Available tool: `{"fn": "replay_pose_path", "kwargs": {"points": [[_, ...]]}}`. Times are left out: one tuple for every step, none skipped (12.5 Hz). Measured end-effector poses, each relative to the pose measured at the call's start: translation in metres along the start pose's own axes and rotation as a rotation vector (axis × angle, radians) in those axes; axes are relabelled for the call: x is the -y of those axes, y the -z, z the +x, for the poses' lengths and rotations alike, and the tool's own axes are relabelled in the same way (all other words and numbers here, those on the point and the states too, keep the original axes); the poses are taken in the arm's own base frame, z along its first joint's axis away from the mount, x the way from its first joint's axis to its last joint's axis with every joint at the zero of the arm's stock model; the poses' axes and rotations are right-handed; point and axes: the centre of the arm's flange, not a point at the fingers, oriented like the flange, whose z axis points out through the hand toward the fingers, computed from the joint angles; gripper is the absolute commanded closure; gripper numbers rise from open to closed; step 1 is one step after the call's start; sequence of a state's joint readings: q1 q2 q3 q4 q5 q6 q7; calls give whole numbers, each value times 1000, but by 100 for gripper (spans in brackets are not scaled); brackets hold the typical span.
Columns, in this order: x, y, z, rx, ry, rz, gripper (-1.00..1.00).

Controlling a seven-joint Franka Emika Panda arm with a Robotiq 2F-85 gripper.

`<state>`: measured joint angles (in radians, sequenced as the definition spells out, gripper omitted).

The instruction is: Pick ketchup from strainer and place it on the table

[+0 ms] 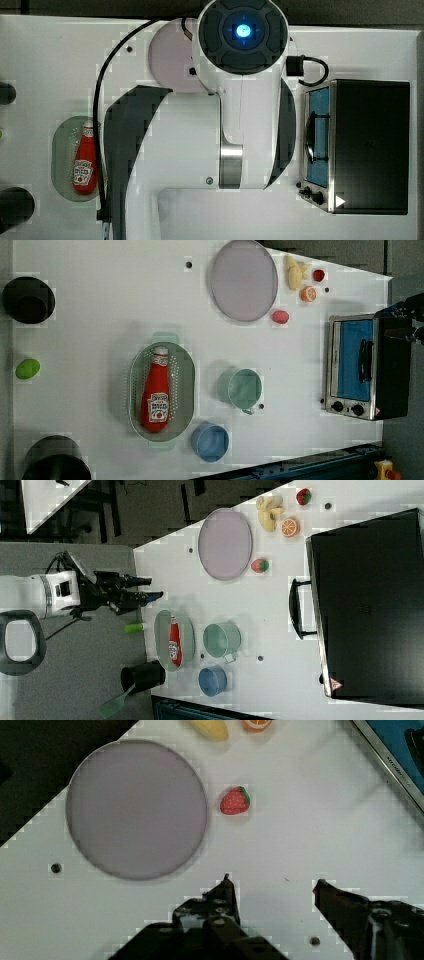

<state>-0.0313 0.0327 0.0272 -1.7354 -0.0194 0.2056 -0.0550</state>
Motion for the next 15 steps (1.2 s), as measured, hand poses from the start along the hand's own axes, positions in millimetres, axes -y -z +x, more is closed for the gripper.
{"fn": "replay_pose_path", "kwargs": {"points": [[-6, 1, -10, 45, 3, -38, -59], [-9, 9, -18, 62, 6, -43, -82], [-9, 20, -24, 57, 8, -21, -100], [-9, 29, -30, 46, 14, -11, -100], [-7, 37, -38, 36, 26, -7, -100], [1, 43, -48, 29, 47, 1, -100], [14, 44, -60, 23, 80, -1, -100], [33, 42, -76, 20, 126, -3, -100], [55, 37, -96, 23, 179, -4, -100], [76, 29, -120, 33, 239, -12, -100], [99, 19, -148, 53, 303, -17, -100], [121, 7, -177, 70, 371, -23, -100], [139, -6, -207, 89, 437, -36, -100], [154, -17, -235, 108, 497, -43, -100], [165, -29, -263, 128, 552, -52, -100]]}}
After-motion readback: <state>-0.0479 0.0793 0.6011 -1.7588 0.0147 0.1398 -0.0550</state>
